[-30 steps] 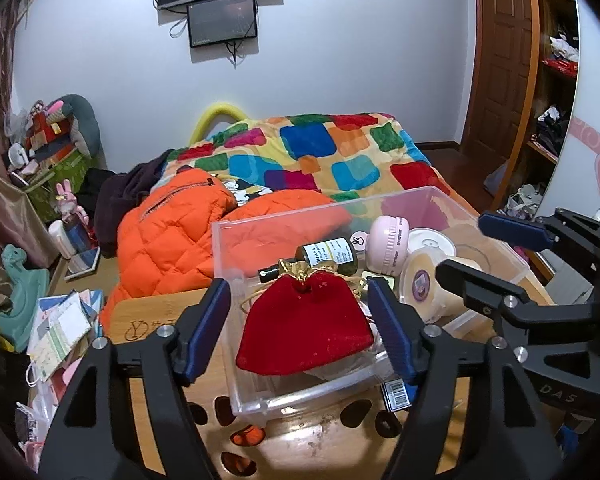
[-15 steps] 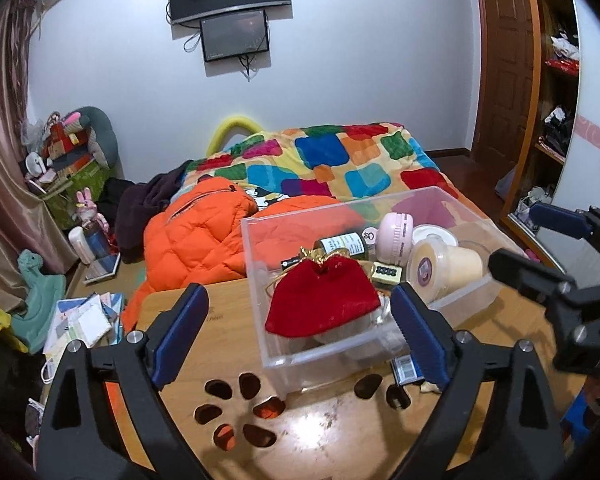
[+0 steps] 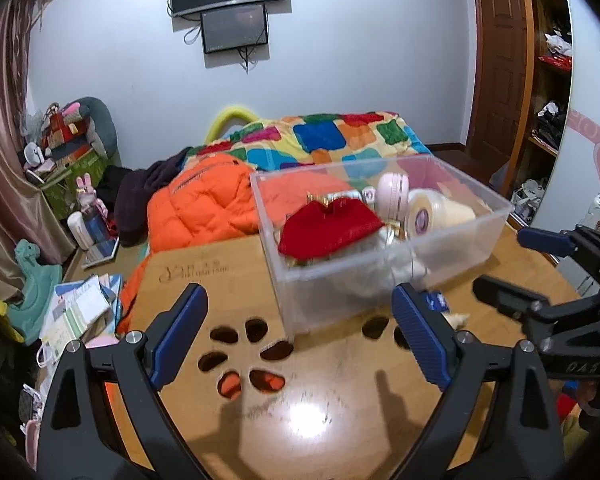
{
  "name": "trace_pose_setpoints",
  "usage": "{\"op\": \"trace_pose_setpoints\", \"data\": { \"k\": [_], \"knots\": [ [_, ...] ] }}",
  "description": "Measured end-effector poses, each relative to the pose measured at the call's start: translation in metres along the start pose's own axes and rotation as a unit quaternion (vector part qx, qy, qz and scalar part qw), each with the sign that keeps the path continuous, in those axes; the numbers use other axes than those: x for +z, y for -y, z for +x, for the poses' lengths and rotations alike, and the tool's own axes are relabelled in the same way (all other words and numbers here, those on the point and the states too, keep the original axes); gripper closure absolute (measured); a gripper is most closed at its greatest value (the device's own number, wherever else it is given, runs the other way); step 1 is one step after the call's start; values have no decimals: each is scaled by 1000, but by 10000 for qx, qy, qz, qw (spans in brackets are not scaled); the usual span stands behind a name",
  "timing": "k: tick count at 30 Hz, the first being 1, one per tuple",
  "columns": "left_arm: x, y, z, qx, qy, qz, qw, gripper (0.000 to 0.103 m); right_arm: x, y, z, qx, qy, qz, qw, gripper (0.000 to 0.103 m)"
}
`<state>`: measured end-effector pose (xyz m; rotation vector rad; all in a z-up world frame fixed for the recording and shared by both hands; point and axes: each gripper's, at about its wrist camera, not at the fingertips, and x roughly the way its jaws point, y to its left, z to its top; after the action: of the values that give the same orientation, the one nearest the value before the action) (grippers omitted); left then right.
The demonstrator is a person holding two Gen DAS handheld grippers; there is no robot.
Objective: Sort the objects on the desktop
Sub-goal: 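Withdraw both open tools toward the blue card and the seashell on the table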
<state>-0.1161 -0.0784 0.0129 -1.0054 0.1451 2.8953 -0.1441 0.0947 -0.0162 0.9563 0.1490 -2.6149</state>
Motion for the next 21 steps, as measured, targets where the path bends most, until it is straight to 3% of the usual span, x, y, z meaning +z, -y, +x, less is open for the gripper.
{"op": "trace_pose_setpoints", "data": {
  "k": [3,7,14,16,21],
  "knots": [
    [-10,-2,5,-44,-107,-33,9999,9,-13,-11,12,65,-189,-141,9997,22],
    [-17,-2,10,-56,-204,-58,9998,9,-25,-21,30,168,-511,-254,9982,40],
    [-21,-1,16,-142,-309,-145,9993,9,-31,-18,50,187,-824,-231,9962,57],
    [-21,2,19,-153,-360,-134,9991,9,-30,-16,50,271,-834,-209,9959,60],
    [-18,12,23,-197,-431,-84,9988,9,-30,-17,50,438,-809,-302,9953,79]
  ]
}}
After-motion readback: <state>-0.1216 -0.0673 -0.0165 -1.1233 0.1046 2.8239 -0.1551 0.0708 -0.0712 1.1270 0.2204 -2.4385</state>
